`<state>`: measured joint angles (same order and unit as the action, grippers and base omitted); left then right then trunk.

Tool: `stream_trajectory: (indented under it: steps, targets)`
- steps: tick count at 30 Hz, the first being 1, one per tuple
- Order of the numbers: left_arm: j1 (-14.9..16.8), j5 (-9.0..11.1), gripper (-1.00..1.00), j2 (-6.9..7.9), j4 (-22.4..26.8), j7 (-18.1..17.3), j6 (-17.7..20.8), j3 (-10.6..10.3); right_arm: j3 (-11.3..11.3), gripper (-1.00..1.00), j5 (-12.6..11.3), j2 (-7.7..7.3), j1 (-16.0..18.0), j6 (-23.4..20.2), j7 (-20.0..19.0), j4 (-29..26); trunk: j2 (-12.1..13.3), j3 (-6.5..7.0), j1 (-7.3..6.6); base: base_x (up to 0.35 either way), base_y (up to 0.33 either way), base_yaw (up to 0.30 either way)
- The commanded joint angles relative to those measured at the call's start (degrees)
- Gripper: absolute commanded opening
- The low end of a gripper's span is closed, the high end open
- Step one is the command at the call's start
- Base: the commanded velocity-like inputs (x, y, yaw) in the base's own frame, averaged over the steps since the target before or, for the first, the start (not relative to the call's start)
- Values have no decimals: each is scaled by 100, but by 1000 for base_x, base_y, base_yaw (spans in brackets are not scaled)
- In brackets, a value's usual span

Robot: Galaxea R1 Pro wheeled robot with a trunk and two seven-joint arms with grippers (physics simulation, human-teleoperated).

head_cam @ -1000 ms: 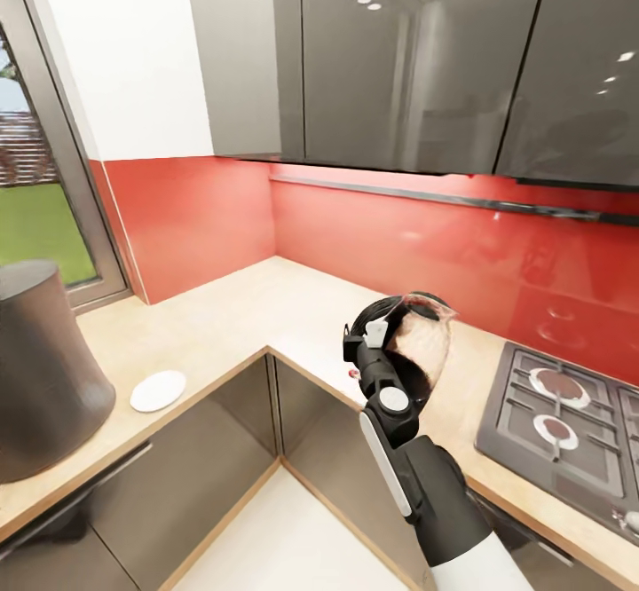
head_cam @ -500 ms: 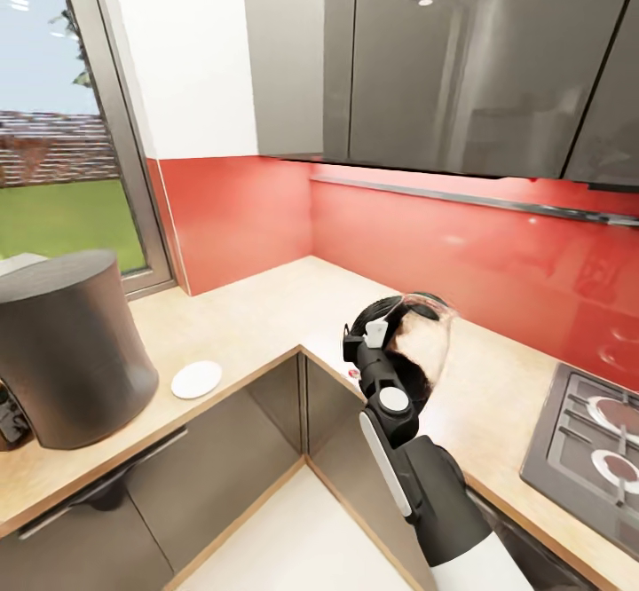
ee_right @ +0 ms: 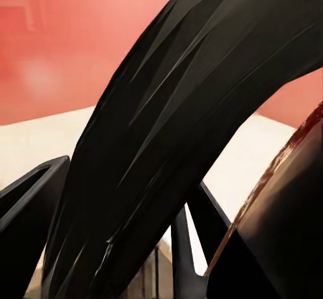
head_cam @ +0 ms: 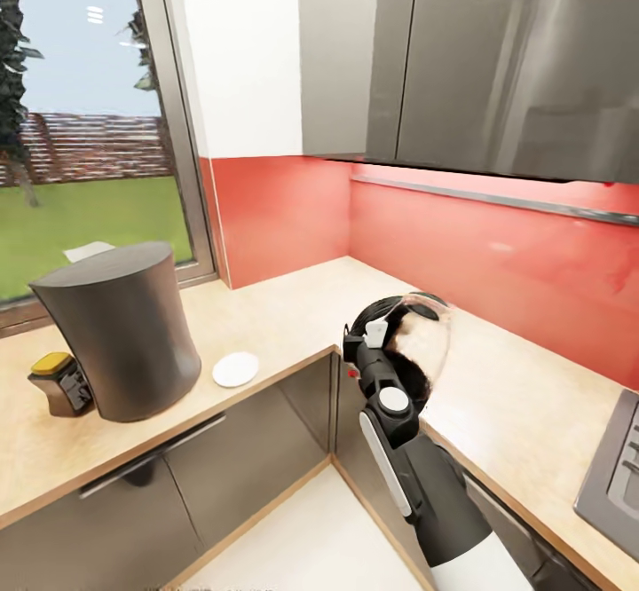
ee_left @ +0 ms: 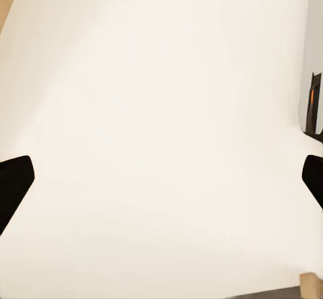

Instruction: Set up a coffee station on the kitchen countertop: keep the coffee maker on the countertop, move the bottle of coffee from the kitchen shelf to the counter next to the coffee maker, place a paper coffee filter on top of the coffee maker, put the saucer next to the coffee maker with the coffee cup on the saucer, and place the electric kettle next to the coffee maker.

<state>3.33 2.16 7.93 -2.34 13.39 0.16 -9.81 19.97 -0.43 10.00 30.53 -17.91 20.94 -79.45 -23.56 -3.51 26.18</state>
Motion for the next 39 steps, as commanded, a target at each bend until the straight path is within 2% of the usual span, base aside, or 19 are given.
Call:
stream_trajectory:
  steps: [1,31,37,39]
  targets:
    - [9,22,100,-2,-12,12,2,-47,7,-100,8,0,6,-38,33,-9,-13,-12,3,0,0,278]
    - [9,-7,100,-2,-12,6,-7,-63,-1,-100,34,0,6,-38,35,-17,-13,-12,3,0,-1,278]
    - [9,-10,100,-4,-12,6,-7,-59,-1,-100,36,0,6,-39,35,-18,-13,-12,3,71,-150,198]
    - [9,-3,100,-2,-12,7,-7,-57,-1,-100,241,0,6,-39,34,-18,-13,-12,3,133,-248,12]
